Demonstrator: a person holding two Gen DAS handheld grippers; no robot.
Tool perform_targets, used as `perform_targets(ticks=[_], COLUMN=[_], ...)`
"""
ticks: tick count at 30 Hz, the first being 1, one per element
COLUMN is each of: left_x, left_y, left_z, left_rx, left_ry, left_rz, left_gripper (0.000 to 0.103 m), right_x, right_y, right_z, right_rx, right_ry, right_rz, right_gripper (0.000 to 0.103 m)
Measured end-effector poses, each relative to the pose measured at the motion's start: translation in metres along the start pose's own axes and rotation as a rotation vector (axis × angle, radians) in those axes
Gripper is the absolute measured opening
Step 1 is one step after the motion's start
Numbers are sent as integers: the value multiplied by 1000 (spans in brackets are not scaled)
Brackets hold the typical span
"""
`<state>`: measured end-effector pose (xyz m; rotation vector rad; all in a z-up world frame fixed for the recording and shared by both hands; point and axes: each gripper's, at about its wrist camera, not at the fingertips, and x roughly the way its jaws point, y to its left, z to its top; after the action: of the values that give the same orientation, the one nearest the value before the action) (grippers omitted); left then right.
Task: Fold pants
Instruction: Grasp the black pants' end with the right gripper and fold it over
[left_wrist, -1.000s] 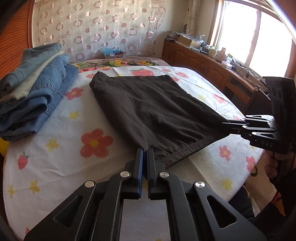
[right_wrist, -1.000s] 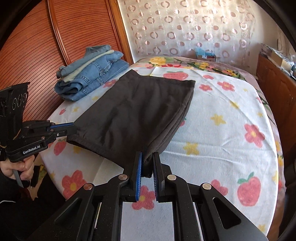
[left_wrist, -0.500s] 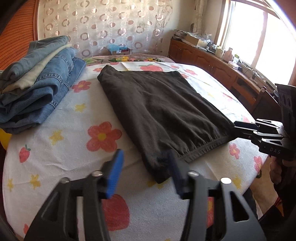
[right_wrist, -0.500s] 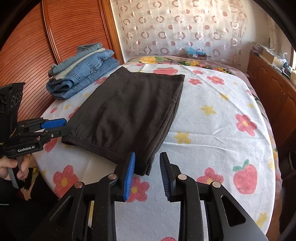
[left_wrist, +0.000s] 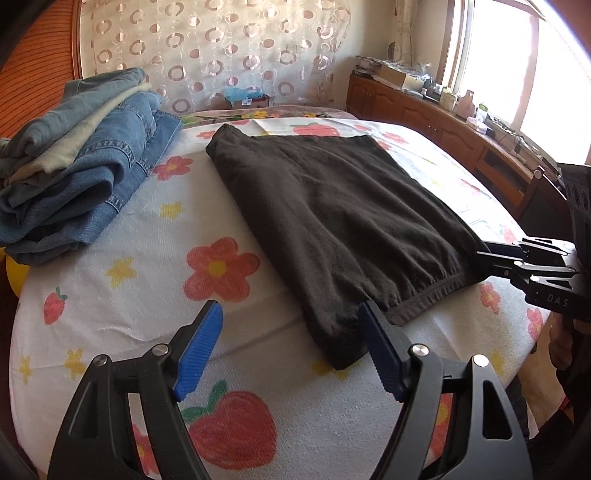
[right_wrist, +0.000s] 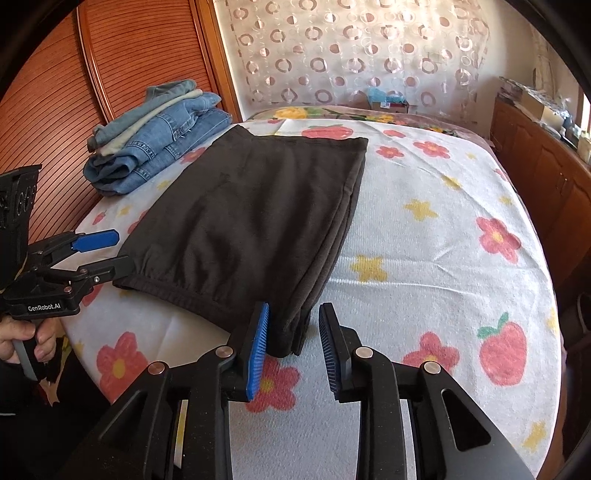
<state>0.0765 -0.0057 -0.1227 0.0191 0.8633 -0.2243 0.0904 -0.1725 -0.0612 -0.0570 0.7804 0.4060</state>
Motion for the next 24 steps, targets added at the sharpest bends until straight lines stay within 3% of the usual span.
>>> perform_targets(ticks=[11,13,17,20,22,24], left_x=[3,2,0,0,0,-2], left_y=[2,1,-3,-6,-8,-12], left_z=[-4,-4,-5,-4,-3,-2], left_rx=[-6,-3,5,12,15,28], left_ry=[-1,-6,-4,-2,1,-1], left_rz=[-11,-27,-56,-88,-115,-110], left_gripper=[75,62,48,32,14,7], right_x=[-1,0,-1,0,-1,-2], right_y=[4,3,2,0,0,0], right_z=[-4,-4,-5,-5,-4,-3], right_rx=[-29,-23,-32,-28,-26,-27], right_ry=[-12,-12,-11,-10,-11,-11], right_rz=[-11,6,11,32,45,54], right_gripper=[27,23,21,16,12,11])
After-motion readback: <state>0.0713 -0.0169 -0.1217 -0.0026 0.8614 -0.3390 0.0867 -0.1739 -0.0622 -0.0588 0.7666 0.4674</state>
